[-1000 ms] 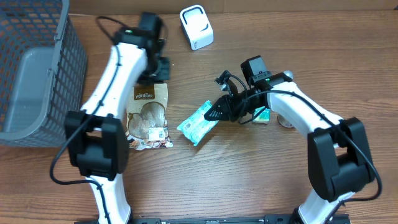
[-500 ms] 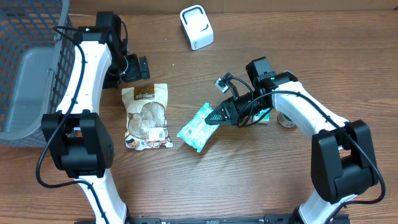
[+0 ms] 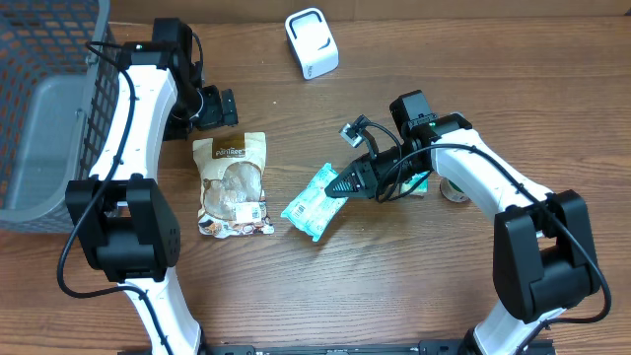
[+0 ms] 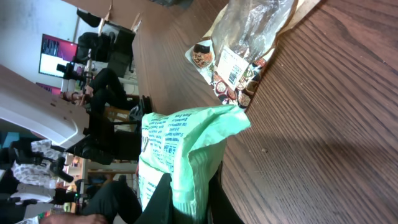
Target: Scan the item barcode
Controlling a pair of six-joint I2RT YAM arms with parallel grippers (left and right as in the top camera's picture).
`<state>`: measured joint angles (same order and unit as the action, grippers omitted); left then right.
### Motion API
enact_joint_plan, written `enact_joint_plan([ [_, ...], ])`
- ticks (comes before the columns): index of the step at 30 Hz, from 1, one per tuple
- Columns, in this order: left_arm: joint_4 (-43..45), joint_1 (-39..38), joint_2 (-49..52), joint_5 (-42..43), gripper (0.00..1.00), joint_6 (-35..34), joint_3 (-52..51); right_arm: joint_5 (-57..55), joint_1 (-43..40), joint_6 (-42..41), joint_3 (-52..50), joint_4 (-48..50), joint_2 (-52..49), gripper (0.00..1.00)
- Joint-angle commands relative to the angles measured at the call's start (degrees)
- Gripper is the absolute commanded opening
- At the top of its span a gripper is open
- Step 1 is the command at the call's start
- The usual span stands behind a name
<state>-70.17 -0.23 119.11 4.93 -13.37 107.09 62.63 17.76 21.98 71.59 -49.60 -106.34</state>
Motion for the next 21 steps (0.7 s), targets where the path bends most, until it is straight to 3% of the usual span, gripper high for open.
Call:
enact_joint_plan([
  [1,0.0,0.2,-1.5,0.9,1.00,0.1,1.0,-0.5,-0.2,-2.3,0.0,0.2,1.2,0.04],
  [21,0.0,0.2,-1.5,0.9,1.00,0.1,1.0,-24.4,-0.1,-28.0,0.0,4.8,1.1,0.04],
])
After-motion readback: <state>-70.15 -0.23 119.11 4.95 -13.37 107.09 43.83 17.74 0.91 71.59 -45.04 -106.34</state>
